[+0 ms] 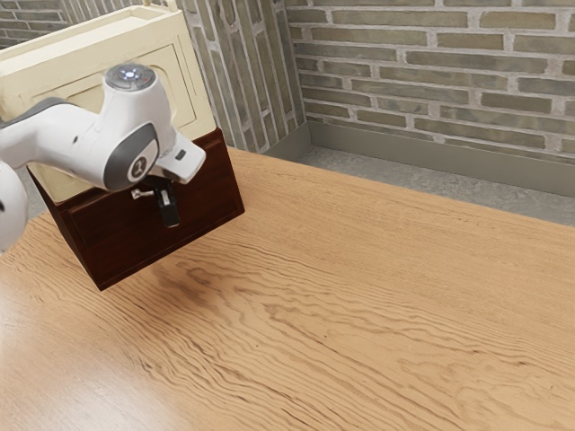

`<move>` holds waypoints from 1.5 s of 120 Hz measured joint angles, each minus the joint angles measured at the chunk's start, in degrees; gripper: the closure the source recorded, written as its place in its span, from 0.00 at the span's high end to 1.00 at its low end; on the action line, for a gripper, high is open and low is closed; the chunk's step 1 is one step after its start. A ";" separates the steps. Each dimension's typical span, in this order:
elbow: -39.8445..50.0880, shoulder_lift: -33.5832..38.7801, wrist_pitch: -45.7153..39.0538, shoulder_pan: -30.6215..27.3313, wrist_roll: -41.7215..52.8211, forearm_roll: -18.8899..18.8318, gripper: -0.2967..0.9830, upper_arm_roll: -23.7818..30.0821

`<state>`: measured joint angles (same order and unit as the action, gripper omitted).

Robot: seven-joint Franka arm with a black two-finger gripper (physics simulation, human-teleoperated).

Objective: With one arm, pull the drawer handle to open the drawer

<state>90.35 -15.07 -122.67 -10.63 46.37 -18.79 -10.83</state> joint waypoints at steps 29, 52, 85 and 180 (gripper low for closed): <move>2.66 2.44 0.12 1.16 0.18 0.33 0.73 0.16; 6.15 5.94 0.15 2.39 0.25 0.33 0.73 -0.01; 10.84 9.56 0.14 4.69 0.23 0.31 0.75 -0.12; 18.27 16.42 0.13 8.44 0.07 0.20 0.75 -0.73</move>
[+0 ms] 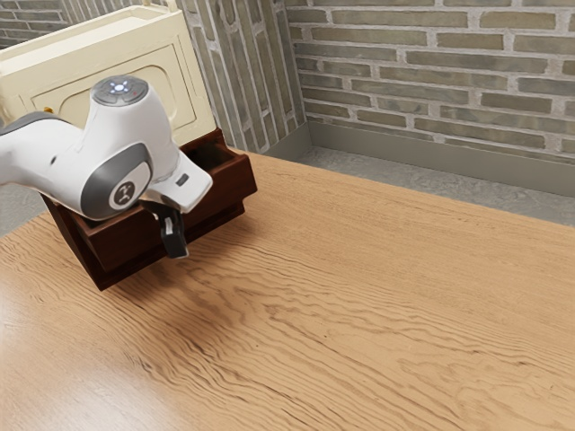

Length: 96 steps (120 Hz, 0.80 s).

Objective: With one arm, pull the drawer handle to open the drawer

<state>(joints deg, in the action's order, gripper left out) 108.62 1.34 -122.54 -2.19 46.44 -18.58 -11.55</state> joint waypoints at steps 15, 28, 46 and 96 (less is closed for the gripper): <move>2.11 2.69 -0.02 1.32 -0.04 -0.13 0.71 0.11; 2.82 3.44 -0.02 3.53 -0.06 -0.26 0.74 0.13; 3.58 5.21 0.08 4.93 -0.29 -0.46 0.75 0.06; -7.34 10.19 15.07 5.39 -0.36 3.47 0.77 0.06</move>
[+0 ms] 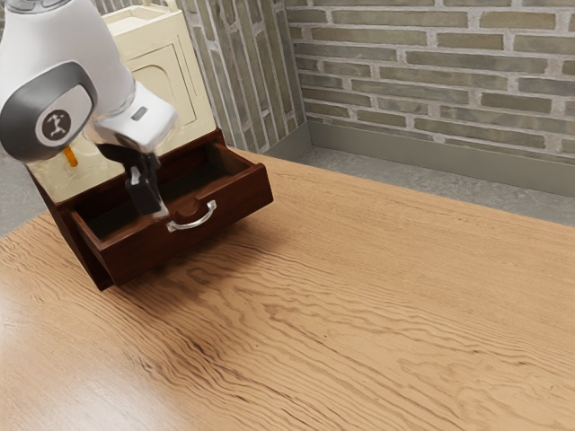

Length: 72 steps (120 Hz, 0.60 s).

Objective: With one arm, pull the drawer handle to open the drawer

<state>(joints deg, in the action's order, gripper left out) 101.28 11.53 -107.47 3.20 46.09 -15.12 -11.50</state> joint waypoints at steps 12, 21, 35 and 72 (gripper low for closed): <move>-5.33 -1.79 5.84 -0.46 0.19 3.09 0.77 0.06; -9.43 -4.97 10.14 -0.84 0.16 4.93 0.77 0.07; -11.86 -6.44 14.46 -0.54 -0.02 6.02 0.77 0.08; -12.22 -6.57 18.90 -0.78 -0.26 7.41 0.77 -0.02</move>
<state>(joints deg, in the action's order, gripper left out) 89.06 4.96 -88.57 2.43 45.83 -7.71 -11.51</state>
